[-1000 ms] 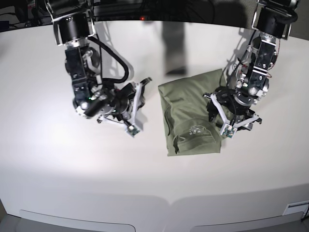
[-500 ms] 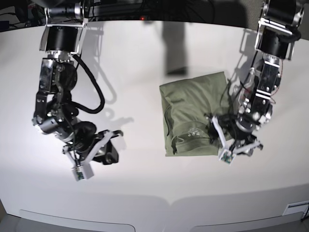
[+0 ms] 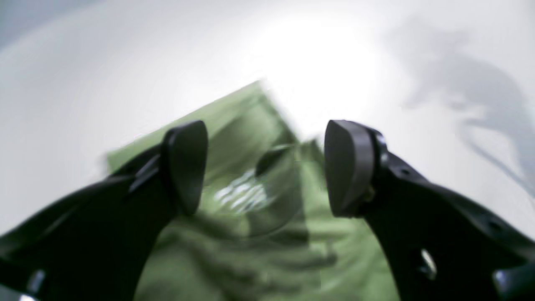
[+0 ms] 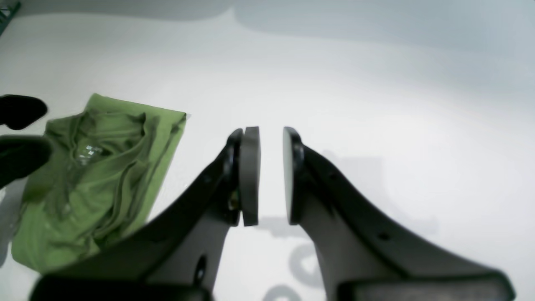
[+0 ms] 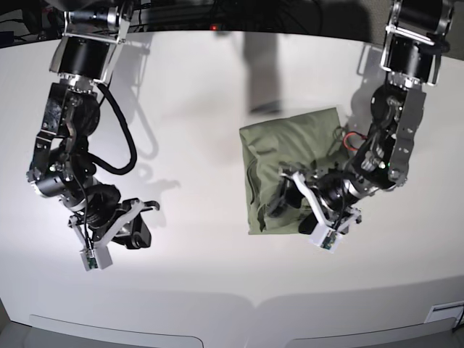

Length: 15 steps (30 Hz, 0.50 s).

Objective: Fold the T-shirt properly
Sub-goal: 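Pinch the bundle's collar edge with the left gripper and tuck it flat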

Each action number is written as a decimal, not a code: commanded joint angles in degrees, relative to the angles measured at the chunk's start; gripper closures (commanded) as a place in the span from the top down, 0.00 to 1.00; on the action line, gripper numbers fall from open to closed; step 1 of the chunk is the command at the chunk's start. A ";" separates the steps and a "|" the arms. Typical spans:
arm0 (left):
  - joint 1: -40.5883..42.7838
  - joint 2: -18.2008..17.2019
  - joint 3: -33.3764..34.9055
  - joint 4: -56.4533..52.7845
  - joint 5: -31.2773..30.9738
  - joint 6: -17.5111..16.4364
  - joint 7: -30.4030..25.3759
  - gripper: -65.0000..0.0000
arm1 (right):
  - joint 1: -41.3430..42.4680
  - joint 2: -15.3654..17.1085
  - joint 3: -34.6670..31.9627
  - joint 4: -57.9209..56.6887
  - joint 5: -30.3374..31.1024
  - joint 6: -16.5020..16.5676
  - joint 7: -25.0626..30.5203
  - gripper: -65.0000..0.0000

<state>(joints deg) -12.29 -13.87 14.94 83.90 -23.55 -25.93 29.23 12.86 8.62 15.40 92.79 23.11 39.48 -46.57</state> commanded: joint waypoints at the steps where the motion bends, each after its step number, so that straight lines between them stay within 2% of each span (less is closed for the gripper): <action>1: -0.26 0.81 -0.28 1.77 0.81 -2.05 -3.69 0.65 | 1.38 0.87 0.24 1.16 1.18 0.37 1.11 0.15; 2: 0.81 1.53 -0.28 1.90 3.39 -3.48 -6.14 0.65 | 1.38 1.05 0.24 1.16 1.16 0.37 1.03 0.15; 7: 5.46 5.03 -0.28 1.11 19.69 -3.39 -19.98 0.65 | 1.33 1.77 0.24 1.16 1.20 0.37 -0.26 0.15; 9: 5.79 5.97 -0.28 -0.15 22.34 -3.23 -23.19 0.65 | 1.33 1.88 0.24 1.16 1.25 0.37 -0.26 0.15; 12: 4.87 6.56 -0.28 -3.48 25.20 -3.21 -24.96 0.65 | 1.33 1.84 0.24 1.16 1.88 0.37 -0.52 0.15; 15: 3.02 6.40 -0.28 -8.17 29.27 -3.19 -30.45 0.65 | 1.33 1.86 0.24 1.16 2.80 0.37 -1.75 0.15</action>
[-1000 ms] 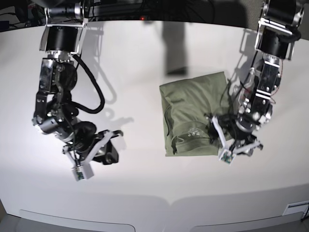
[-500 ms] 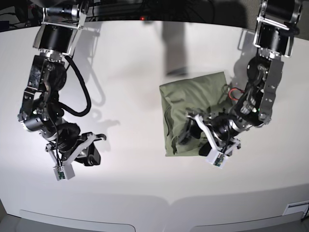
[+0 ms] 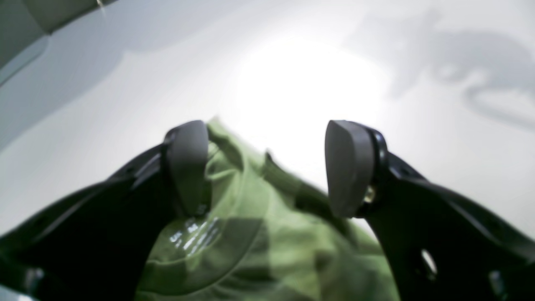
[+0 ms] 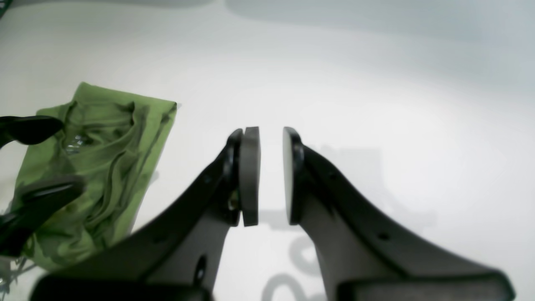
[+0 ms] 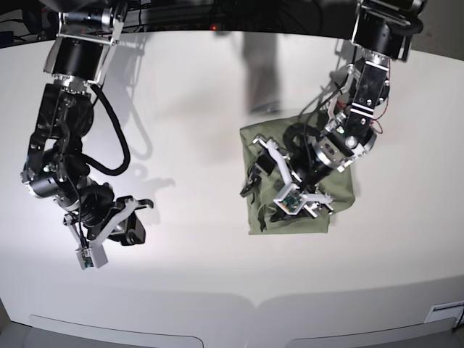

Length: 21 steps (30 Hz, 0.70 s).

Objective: Fold the T-shirt properly
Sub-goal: 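Pinch the bundle's collar edge with the left gripper and tuck it flat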

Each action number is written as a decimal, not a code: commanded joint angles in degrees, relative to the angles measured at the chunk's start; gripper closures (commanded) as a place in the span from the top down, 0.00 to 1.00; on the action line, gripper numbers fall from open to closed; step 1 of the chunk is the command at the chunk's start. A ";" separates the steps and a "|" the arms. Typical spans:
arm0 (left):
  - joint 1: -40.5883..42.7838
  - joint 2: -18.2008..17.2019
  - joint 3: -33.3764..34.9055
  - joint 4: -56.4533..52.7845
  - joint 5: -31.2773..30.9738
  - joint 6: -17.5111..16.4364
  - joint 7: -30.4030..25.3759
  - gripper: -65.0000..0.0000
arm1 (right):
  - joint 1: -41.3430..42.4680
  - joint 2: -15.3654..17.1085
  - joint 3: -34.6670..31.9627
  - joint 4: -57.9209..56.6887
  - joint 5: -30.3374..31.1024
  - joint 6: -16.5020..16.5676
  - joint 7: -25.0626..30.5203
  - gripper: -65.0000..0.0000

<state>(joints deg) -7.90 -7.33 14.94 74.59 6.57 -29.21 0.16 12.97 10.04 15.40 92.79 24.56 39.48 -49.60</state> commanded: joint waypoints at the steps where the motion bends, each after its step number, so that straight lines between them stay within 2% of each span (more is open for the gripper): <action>1: -1.92 -0.13 -0.28 -0.63 -0.55 0.09 -3.34 0.65 | 1.16 0.44 0.24 1.16 1.42 0.37 1.11 0.15; 7: -4.66 -0.13 -0.28 -14.38 -0.79 0.26 -8.44 0.65 | 1.14 0.44 0.24 1.16 1.42 0.37 0.70 0.15; 10: -5.77 -0.13 -0.28 -22.01 -3.45 0.24 -10.16 0.65 | 1.16 0.44 0.24 1.16 1.44 0.37 0.79 0.15; 13: -6.27 -0.15 -0.28 -27.74 -3.56 0.26 -14.86 0.65 | 1.18 0.42 0.24 1.16 1.44 0.37 1.20 0.15; 15: -6.40 -0.15 -0.28 -30.21 -3.56 0.24 -17.33 0.65 | 1.18 0.42 0.24 1.16 1.44 0.39 1.18 0.15; 19: -6.47 -0.13 -0.28 -30.82 -3.56 0.26 -17.79 0.65 | 1.16 0.42 0.24 1.16 1.44 0.37 1.16 0.15; 21: -6.60 -0.15 -0.28 -30.53 -3.56 0.26 -20.24 0.65 | 1.16 0.42 0.24 1.16 1.42 0.37 1.14 0.15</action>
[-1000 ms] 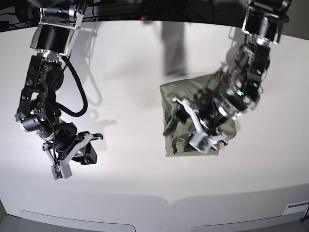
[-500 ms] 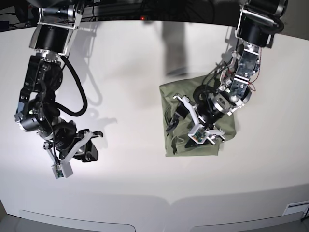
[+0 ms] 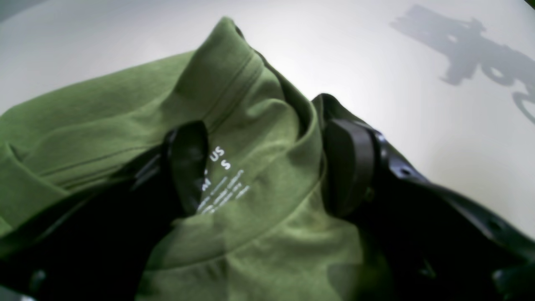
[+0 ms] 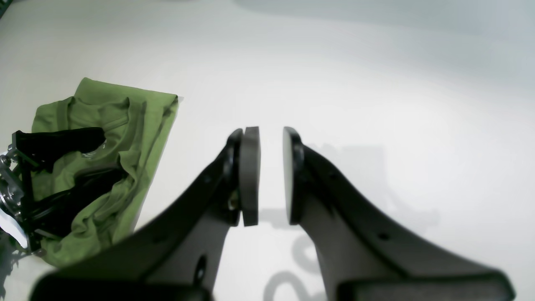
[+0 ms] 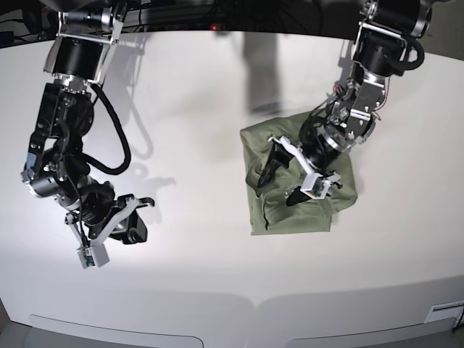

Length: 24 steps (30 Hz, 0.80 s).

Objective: Fold the T-shirt properly
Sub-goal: 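Pinch the bundle's collar edge with the left gripper and tuck it flat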

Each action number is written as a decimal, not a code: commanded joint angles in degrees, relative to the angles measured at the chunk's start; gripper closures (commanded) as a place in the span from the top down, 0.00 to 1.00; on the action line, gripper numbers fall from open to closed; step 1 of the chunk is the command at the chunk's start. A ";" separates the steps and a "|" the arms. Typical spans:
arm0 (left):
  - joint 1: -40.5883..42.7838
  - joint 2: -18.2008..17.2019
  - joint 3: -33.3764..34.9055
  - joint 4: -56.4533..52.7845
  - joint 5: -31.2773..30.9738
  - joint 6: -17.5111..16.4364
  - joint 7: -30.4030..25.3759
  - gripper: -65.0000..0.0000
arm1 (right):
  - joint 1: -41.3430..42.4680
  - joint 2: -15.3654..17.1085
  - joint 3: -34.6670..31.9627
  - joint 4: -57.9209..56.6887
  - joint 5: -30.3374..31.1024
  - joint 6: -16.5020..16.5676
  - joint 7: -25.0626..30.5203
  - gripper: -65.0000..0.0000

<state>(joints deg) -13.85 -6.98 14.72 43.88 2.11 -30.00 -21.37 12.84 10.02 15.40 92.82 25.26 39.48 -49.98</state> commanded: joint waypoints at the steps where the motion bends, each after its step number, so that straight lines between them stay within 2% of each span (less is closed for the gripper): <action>1: -0.68 -0.48 -0.07 0.50 0.87 1.03 -0.13 0.65 | 1.29 0.44 0.24 1.14 0.74 0.37 1.51 0.15; 12: -0.76 -0.48 -0.07 10.88 0.85 1.03 -0.79 0.65 | 1.29 0.44 0.24 1.14 0.70 0.37 1.49 0.15; 18: -3.58 -0.48 -0.07 12.83 0.59 1.03 6.60 0.65 | 1.29 0.42 0.24 1.14 0.68 0.37 1.16 0.15; 24: -5.18 0.76 -0.07 9.20 0.68 1.03 8.46 0.65 | 1.29 0.28 0.24 1.14 0.72 0.35 1.05 0.15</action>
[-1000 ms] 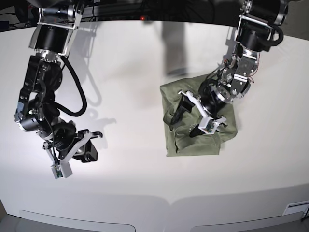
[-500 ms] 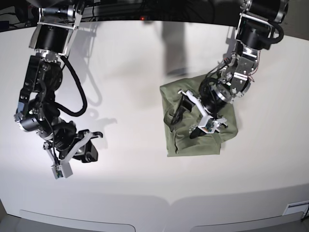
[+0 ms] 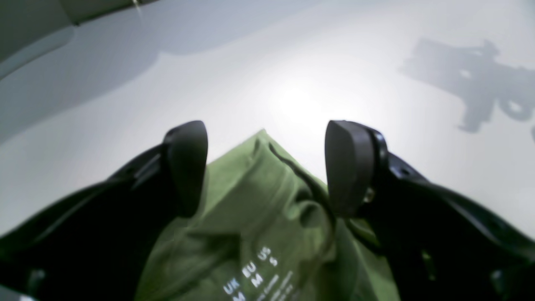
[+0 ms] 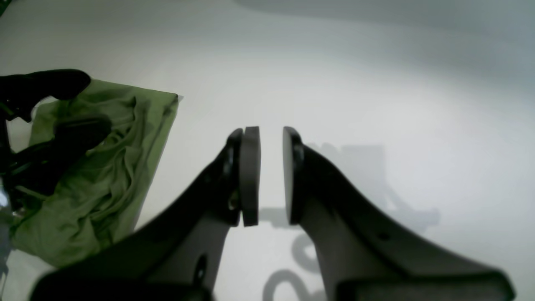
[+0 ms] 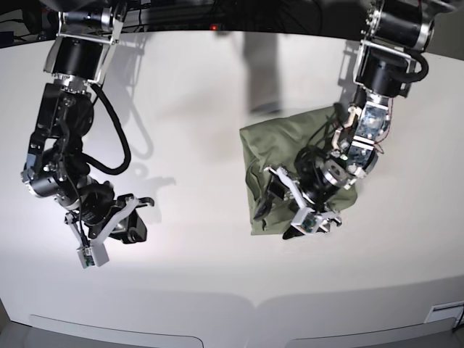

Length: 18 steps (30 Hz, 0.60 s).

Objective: Fold the T-shirt properly
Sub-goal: 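Pinch the bundle's collar edge with the left gripper and tuck it flat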

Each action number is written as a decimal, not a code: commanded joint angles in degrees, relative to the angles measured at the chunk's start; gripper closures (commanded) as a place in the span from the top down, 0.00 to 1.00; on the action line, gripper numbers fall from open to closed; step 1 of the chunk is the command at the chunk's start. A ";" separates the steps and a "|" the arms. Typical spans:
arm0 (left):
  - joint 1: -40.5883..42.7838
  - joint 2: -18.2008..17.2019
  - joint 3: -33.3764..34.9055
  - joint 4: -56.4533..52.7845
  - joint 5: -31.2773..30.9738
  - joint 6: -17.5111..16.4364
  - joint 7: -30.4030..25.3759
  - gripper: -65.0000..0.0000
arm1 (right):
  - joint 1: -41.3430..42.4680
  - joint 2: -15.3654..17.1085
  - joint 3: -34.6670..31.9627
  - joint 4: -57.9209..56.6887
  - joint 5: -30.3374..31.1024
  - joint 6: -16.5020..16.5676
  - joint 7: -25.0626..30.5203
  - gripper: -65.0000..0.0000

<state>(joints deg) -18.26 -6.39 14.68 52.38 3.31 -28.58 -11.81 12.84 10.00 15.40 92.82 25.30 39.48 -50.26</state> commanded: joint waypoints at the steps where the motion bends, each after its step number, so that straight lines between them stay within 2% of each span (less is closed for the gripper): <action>1: -0.74 0.83 -0.02 -1.22 -0.52 -0.39 -1.53 0.65 | 1.29 0.33 0.24 1.14 0.66 0.35 1.33 0.15; 8: -0.79 1.64 -0.02 -14.78 -0.28 -0.39 -14.67 0.65 | 1.29 0.33 0.24 1.14 0.66 0.35 1.29 0.15; 18: -3.91 1.46 -0.02 -14.78 -0.31 -0.39 -14.08 0.65 | 1.40 0.33 0.24 1.14 0.68 0.35 1.36 0.15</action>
<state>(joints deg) -20.62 -4.73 14.72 36.95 3.42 -29.34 -24.80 12.84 9.98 15.40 92.82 25.28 39.48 -50.43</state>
